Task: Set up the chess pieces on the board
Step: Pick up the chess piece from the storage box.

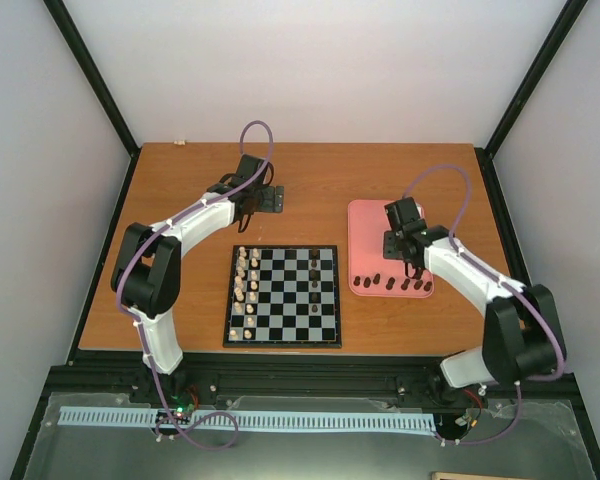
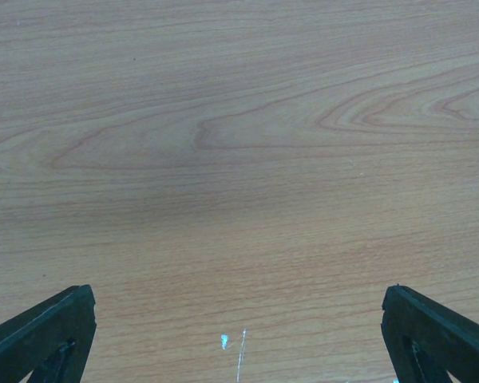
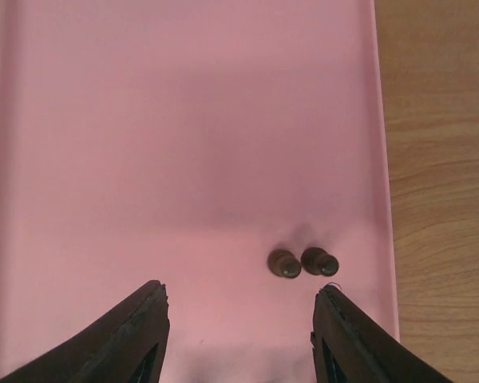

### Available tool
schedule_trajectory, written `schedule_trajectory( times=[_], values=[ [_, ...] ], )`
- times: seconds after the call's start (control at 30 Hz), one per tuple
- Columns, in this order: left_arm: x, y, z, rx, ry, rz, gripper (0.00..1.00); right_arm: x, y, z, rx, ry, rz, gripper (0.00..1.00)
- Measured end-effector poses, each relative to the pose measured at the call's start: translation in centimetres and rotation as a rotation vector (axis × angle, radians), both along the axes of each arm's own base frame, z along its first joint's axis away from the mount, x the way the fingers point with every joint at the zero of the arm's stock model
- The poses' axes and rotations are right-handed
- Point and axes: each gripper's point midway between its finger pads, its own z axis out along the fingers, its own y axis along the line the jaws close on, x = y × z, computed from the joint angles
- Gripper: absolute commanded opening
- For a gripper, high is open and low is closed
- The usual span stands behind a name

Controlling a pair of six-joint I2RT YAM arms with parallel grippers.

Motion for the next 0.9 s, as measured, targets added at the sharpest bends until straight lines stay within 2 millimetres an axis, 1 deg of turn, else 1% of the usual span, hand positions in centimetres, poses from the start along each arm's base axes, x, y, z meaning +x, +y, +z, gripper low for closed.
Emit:
schedule_trajectory(
  times=[0.1,0.23,0.3,0.5,0.67,0.83,0.9],
  values=[
    [0.0,0.0,0.0,0.0,-0.001,0.0,1.0,0.7,-1.3,-2.8,-0.018,0.072,-0.024,0.49],
    [0.1,0.0,0.1,-0.001,-0.003,0.001,1.0,0.9,-2.0,-5.3,-0.031,0.135,-0.033,0.48],
    [0.2,-0.1,0.0,0.0,-0.001,0.0,1.0,1.0,-2.1,-5.7,-0.029,0.144,-0.033,0.48],
    [0.2,-0.1,-0.5,0.004,0.008,0.001,1.0,1.5,-2.4,-6.2,-0.023,0.143,-0.042,0.48],
    [0.2,-0.1,-0.4,0.004,0.008,0.001,1.0,1.4,-2.7,-7.2,-0.03,0.169,-0.052,0.47],
    [0.2,-0.1,-0.5,0.004,0.008,0.001,1.0,1.3,-2.9,-7.6,-0.033,0.179,-0.055,0.46],
    [0.2,-0.1,-0.4,0.004,0.008,0.001,1.0,1.3,-2.9,-7.7,-0.033,0.182,-0.057,0.44]
  ],
)
